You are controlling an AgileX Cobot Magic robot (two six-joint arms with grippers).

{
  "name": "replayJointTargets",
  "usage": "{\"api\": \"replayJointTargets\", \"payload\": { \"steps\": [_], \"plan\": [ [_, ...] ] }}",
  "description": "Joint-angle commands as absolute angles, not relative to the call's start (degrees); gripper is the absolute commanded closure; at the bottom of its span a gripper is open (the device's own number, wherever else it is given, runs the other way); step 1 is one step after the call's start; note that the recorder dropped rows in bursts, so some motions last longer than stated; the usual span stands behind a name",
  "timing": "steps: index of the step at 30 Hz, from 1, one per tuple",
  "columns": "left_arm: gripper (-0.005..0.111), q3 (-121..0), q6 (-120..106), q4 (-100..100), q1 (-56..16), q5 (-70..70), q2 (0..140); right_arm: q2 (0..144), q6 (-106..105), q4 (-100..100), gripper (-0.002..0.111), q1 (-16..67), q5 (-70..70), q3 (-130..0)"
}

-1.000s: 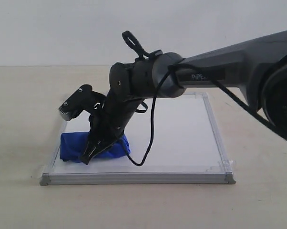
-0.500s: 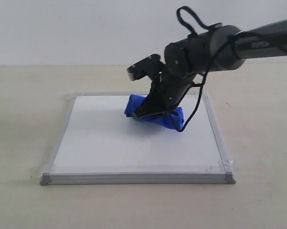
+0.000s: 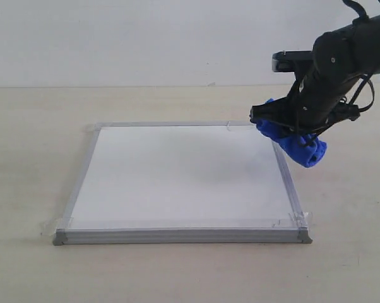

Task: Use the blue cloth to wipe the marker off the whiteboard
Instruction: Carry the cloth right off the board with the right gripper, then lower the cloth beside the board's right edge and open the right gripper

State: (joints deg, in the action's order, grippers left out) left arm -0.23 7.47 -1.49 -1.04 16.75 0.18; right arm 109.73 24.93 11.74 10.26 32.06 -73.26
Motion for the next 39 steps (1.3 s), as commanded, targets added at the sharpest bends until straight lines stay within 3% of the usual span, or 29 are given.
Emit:
{"api": "replayJointTargets", "payload": {
  "steps": [1, 7, 16, 23, 27, 30, 32, 34, 39],
  "plan": [
    [0.102, 0.0, 7.2, -1.0, -1.2, 16.9, 0.0, 109.2, 35.0, 19.6, 0.108, 9.9, 35.2, -73.1],
    [0.102, 0.0, 7.2, -1.0, -1.2, 16.9, 0.0, 109.2, 46.4, 24.6, 0.108, 9.9, 40.7, -72.9],
    [0.102, 0.0, 7.2, -1.0, -1.2, 16.9, 0.0, 110.5, 61.6, 29.3, 0.108, 9.9, 26.1, -63.9],
    [0.102, 0.0, 7.2, -1.0, -1.2, 16.9, 0.0, 110.7, 61.6, 30.8, 0.107, 9.9, 26.1, -63.9],
    [0.102, 0.0, 7.2, -1.0, -1.2, 16.9, 0.0, 110.7, 62.4, 32.5, 0.086, 9.9, 25.7, -63.9],
    [0.102, 0.0, 7.2, -1.0, -1.2, 16.9, 0.0, 110.7, 62.3, 33.0, 0.057, 9.9, 25.1, -63.9],
    [0.102, 0.0, 7.2, -1.0, -1.2, 16.9, 0.0, 110.7, 62.0, 33.0, 0.044, 9.9, 24.8, -63.9],
    [0.102, 0.0, 7.2, -1.0, -1.2, 16.9, 0.0, 110.7, 62.0, 33.0, 0.038, 9.9, 24.8, -63.9],
    [0.102, 0.0, 7.2, -1.0, -1.2, 16.9, 0.0, 110.4, 59.7, 33.0, 0.038, 9.9, 24.7, -64.1]
  ]
}}
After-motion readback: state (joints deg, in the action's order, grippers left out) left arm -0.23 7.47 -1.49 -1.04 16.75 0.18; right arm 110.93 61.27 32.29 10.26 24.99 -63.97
